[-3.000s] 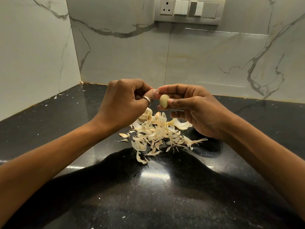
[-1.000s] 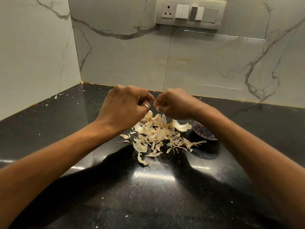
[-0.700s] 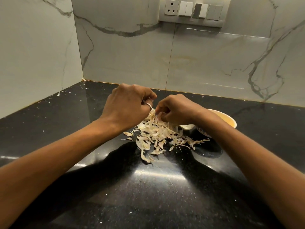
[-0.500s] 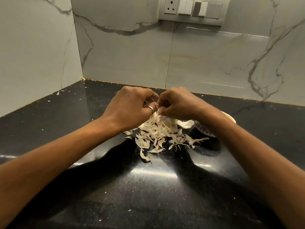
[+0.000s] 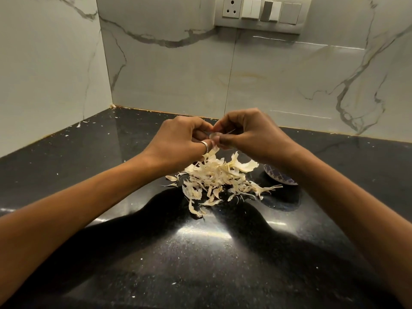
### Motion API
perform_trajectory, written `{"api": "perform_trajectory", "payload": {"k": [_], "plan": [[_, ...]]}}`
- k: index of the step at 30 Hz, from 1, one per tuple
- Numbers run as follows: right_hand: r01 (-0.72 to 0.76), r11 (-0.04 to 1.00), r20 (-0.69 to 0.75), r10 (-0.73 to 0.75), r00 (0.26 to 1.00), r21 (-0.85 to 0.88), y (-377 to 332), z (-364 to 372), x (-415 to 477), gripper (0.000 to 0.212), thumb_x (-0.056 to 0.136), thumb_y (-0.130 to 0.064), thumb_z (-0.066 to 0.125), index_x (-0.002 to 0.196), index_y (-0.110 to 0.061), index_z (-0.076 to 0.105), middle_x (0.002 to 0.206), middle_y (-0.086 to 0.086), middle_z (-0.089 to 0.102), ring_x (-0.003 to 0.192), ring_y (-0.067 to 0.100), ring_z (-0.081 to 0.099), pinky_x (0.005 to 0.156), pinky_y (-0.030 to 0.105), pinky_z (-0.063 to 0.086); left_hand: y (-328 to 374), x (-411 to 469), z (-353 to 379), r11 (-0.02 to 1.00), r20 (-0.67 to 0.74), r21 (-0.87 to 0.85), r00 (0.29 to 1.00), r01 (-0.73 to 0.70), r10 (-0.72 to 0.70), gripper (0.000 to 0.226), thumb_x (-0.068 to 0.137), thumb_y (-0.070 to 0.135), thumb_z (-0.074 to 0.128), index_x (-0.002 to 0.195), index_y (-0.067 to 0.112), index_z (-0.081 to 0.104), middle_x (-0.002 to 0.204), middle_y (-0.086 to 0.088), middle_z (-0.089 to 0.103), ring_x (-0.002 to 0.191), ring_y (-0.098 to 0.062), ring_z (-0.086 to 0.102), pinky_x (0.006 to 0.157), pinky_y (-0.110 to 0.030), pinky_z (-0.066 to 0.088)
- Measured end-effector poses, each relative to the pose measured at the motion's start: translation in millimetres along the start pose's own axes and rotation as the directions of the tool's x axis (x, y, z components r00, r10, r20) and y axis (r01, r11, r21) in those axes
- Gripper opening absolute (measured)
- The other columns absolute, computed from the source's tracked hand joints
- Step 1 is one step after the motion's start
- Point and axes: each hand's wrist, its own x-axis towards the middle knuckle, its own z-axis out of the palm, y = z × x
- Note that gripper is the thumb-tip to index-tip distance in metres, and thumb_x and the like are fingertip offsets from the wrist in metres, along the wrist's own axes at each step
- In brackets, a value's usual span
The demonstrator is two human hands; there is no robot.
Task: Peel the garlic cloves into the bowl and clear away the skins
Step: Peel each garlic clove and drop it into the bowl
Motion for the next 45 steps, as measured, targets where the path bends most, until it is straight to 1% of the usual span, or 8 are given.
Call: {"api": "perform_trajectory", "payload": {"k": [9,19,23,28,31,37,41,45], "plan": [[-0.047,0.998,-0.001,0.047,0.999,0.029,-2.1,7.9,-4.3,0.009,0.095,-0.014,0.068,0.103,-0.016,0.069,0.092,0.002,0.074,0.084,0.014,0.074,0.083,0.036,0.063,8.3,-0.5,-2.2,0.907,0.166,-0.337,0.964,0.251,-0.206,0.025,0.089,0.000,0.070,0.112,0.012,0.066,0.102,-0.013,0.073,0.094,-0.021,0.074,0.071,-0.029,0.062],[-0.148,0.982,0.068,0.140,0.988,0.121,0.2,16.3,-4.3,0.015,0.097,-0.014,0.066,0.110,-0.008,0.064,0.095,0.009,0.074,0.081,0.018,0.076,0.080,0.040,0.064,6.1,-2.3,-2.6,0.917,0.193,-0.300,0.958,0.262,-0.210,0.026,0.088,-0.005,0.069,0.110,0.010,0.068,0.100,-0.013,0.075,0.094,-0.022,0.075,0.078,-0.034,0.063],[-0.233,0.938,0.156,0.198,0.968,0.255,-1.1,9.1,-5.4,0.026,0.094,-0.010,0.068,0.118,-0.006,0.060,0.103,0.013,0.073,0.089,0.020,0.076,0.076,0.028,0.061,8.5,-0.9,-6.9,0.900,0.207,-0.315,0.948,0.300,-0.243,0.027,0.087,-0.002,0.072,0.111,0.011,0.069,0.099,-0.010,0.076,0.092,-0.020,0.076,0.076,-0.034,0.063],[-0.221,0.970,0.140,0.207,0.968,0.097,0.5,7.6,-6.7,0.029,0.087,-0.001,0.074,0.112,-0.013,0.064,0.100,0.007,0.074,0.094,0.020,0.073,0.087,0.038,0.061,11.7,-1.3,-7.7,0.878,0.205,-0.343,0.939,0.334,-0.278,0.027,0.086,-0.005,0.071,0.109,0.010,0.071,0.098,-0.010,0.076,0.089,-0.021,0.076,0.073,-0.034,0.064],[-0.207,0.978,0.117,0.207,0.971,-0.014,1.7,7.8,-9.1,0.020,0.089,-0.005,0.073,0.108,-0.012,0.067,0.094,0.006,0.075,0.087,0.019,0.074,0.085,0.043,0.062,13.3,-0.5,-9.8,0.877,0.183,-0.354,0.944,0.325,-0.275,0.025,0.087,-0.003,0.070,0.109,0.009,0.071,0.096,-0.011,0.076,0.086,-0.020,0.076,0.070,-0.030,0.064],[-0.139,0.981,0.031,0.144,0.989,-0.134,-5.0,3.9,-13.1,0.014,0.095,-0.024,0.071,0.104,-0.014,0.074,0.096,-0.001,0.074,0.072,0.013,0.073,0.058,0.023,0.059,13.4,-0.2,-11.0,0.883,0.159,-0.349,0.948,0.314,-0.274,0.020,0.086,0.001,0.073,0.105,0.009,0.072,0.096,-0.012,0.076,0.084,-0.020,0.076,0.070,-0.031,0.064],[-0.026,0.982,-0.092,0.009,0.996,-0.185,-7.5,4.6,-11.9,0.013,0.097,-0.022,0.067,0.096,-0.013,0.077,0.085,0.000,0.074,0.076,0.017,0.070,0.070,0.036,0.061,14.0,-0.5,-12.1,0.888,0.163,-0.352,0.953,0.297,-0.254,0.021,0.086,0.004,0.074,0.106,0.007,0.071,0.096,-0.013,0.076,0.085,-0.020,0.075,0.070,-0.031,0.064],[0.040,0.980,-0.089,-0.058,0.994,-0.193,-8.8,8.1,-12.1,0.013,0.094,-0.018,0.070,0.102,-0.010,0.076,0.088,-0.001,0.073,0.077,0.009,0.068,0.072,0.025,0.059,14.4,-0.8,-11.6,0.901,0.167,-0.331,0.957,0.281,-0.237,0.019,0.086,0.005,0.072,0.105,0.006,0.070,0.094,-0.012,0.076,0.089,-0.022,0.076,0.075,-0.036,0.064]]}}
